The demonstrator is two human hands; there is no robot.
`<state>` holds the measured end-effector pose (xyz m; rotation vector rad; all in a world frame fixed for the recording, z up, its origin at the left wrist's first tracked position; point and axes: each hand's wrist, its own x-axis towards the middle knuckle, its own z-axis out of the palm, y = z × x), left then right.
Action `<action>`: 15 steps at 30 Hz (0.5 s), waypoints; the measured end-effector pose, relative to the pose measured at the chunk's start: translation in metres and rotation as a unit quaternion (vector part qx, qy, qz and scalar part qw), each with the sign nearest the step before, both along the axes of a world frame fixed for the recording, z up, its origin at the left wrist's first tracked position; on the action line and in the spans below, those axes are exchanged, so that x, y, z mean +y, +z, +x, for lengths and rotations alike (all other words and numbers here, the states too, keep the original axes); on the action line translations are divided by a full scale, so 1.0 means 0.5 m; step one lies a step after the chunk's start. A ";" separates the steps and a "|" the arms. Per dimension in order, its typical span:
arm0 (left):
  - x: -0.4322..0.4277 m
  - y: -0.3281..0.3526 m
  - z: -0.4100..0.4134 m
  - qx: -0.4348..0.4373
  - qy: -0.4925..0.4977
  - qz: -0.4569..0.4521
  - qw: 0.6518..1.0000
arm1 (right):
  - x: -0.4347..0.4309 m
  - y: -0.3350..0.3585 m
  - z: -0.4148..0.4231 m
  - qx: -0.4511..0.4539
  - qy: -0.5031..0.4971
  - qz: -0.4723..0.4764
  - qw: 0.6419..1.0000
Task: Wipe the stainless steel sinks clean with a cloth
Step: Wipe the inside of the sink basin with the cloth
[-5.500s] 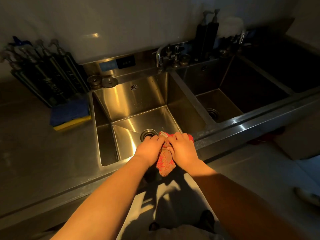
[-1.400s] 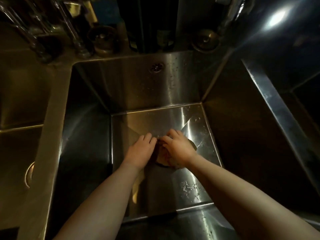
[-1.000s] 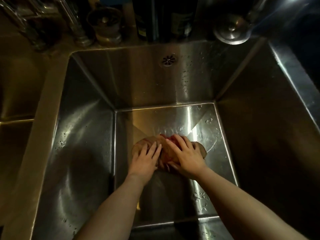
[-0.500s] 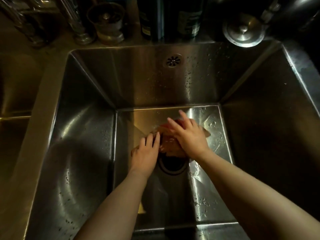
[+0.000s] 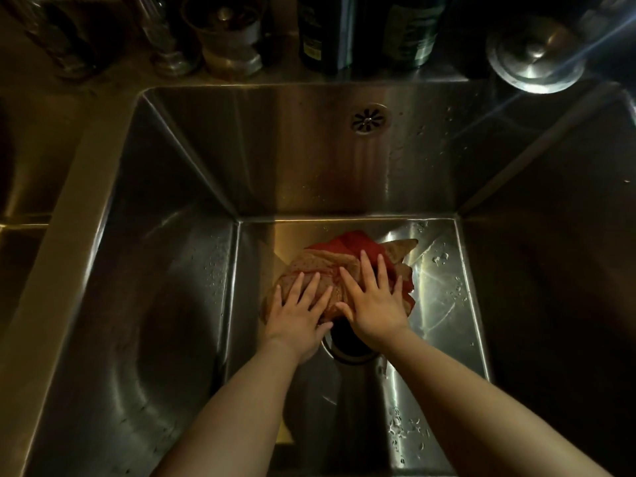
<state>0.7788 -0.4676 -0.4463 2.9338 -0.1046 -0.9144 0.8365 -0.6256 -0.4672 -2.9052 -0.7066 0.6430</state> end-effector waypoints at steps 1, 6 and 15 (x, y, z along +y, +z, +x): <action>0.003 -0.003 0.004 -0.002 0.003 -0.004 1.000 | 0.000 0.001 0.010 0.002 0.006 -0.004 1.000; 0.014 0.000 0.054 -0.007 0.010 0.018 1.000 | 0.022 0.009 0.065 0.007 -0.005 -0.005 1.000; 0.020 0.020 0.091 0.042 0.031 0.002 0.999 | 0.043 -0.001 0.071 0.017 -0.033 0.034 0.999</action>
